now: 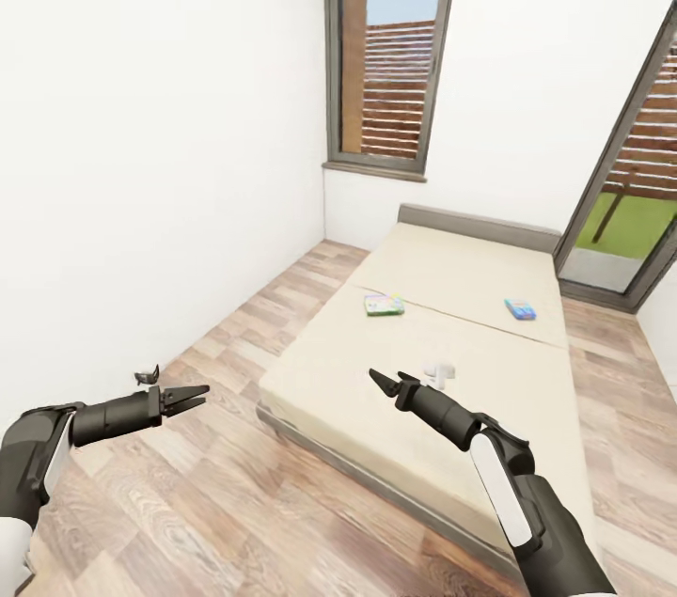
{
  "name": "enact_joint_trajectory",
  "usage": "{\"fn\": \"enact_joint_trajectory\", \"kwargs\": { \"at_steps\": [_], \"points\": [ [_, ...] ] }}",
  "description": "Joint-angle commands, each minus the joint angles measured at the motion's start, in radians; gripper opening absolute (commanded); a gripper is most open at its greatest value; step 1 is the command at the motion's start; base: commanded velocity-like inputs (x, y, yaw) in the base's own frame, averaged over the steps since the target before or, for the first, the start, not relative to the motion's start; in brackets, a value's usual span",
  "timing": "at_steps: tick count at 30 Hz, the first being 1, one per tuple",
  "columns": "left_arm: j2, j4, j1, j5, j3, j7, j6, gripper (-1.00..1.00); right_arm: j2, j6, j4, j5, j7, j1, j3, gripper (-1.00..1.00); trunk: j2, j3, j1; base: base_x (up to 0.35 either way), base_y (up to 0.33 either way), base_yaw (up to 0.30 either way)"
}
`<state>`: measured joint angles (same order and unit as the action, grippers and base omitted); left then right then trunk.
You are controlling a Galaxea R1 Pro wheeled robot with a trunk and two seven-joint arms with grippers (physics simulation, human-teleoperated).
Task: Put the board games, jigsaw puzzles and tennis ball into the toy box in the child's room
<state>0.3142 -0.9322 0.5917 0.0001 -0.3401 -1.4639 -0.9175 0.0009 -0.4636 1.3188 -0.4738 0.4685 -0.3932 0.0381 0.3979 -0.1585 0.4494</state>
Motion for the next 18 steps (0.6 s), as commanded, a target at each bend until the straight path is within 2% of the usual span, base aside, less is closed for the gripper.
{"fn": "enact_joint_trajectory", "kwargs": {
  "at_steps": [1,18],
  "points": [
    [0.000,0.000,0.000,0.000,0.000,-0.004,-0.011,1.00,0.000,-0.007,0.000,-0.008,-0.001,-0.001,0.000,1.00,0.002,-0.003,0.001,0.000,0.000,-0.266],
    [0.001,0.000,0.000,0.000,0.000,-0.004,-0.011,1.00,0.001,-0.007,0.000,-0.008,-0.001,-0.001,0.000,1.00,0.002,-0.010,0.001,0.000,0.000,-0.266]
  ]
}}
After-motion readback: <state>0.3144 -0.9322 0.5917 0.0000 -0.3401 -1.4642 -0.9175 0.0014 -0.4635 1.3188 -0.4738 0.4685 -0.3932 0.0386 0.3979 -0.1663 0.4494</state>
